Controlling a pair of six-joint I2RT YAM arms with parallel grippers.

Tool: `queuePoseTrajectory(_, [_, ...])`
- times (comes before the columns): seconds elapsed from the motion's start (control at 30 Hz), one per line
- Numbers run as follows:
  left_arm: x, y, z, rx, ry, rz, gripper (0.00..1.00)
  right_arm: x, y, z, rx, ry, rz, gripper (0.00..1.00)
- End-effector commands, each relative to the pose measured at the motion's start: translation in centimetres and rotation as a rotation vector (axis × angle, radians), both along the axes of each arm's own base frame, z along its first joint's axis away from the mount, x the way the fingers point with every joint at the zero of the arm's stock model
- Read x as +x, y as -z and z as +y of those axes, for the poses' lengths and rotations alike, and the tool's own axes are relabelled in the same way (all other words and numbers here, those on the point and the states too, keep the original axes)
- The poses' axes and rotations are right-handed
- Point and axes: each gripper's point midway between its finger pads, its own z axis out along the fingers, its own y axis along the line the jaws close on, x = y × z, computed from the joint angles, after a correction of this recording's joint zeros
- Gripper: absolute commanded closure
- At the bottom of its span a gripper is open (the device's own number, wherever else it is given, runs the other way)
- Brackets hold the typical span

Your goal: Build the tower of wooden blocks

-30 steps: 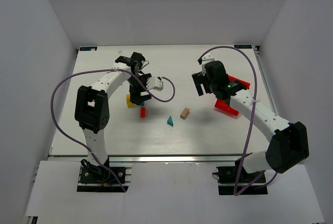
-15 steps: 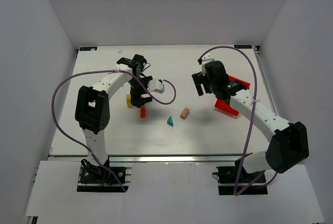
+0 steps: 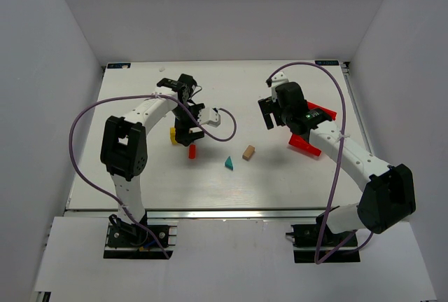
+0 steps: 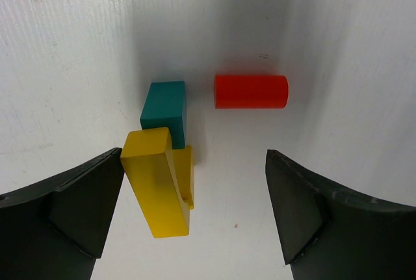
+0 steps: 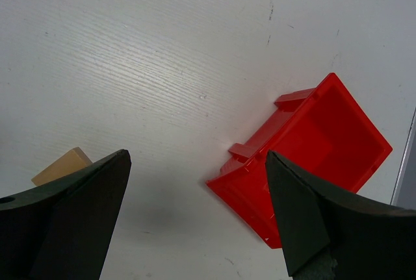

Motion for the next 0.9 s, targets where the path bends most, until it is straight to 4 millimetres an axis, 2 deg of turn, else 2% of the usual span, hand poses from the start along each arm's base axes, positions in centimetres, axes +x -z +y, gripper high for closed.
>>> queuePoseTrajectory(0.0, [-0.7, -2.8, -0.7, -0.061, 0.019, -0.038, 0.02, 0.3, -2.3, -0.1, 0.03, 0.011, -0.058, 0.11])
queuePoseTrajectory(0.33, [-1.4, -2.9, -0.7, -0.066, 0.027, -0.025, 0.02, 0.4, -2.4, -0.2, 0.03, 0.016, -0.062, 0.11])
queuePoseTrajectory(0.57, [-1.1, -2.9, -0.7, -0.065, 0.021, -0.036, 0.02, 0.4, -2.1, 0.0, 0.031, 0.006, -0.054, 0.11])
queuePoseTrajectory(0.7, [0.0, -3.2, -0.9, -0.066, -0.008, -0.071, 0.02, 0.4, -2.2, 0.2, 0.035, 0.001, -0.053, 0.11])
queuePoseTrajectory(0.87, [2.4, -5.0, -2.0, -0.109, -0.06, -0.147, 0.02, 0.5, -2.3, 0.3, 0.041, -0.003, -0.054, 0.11])
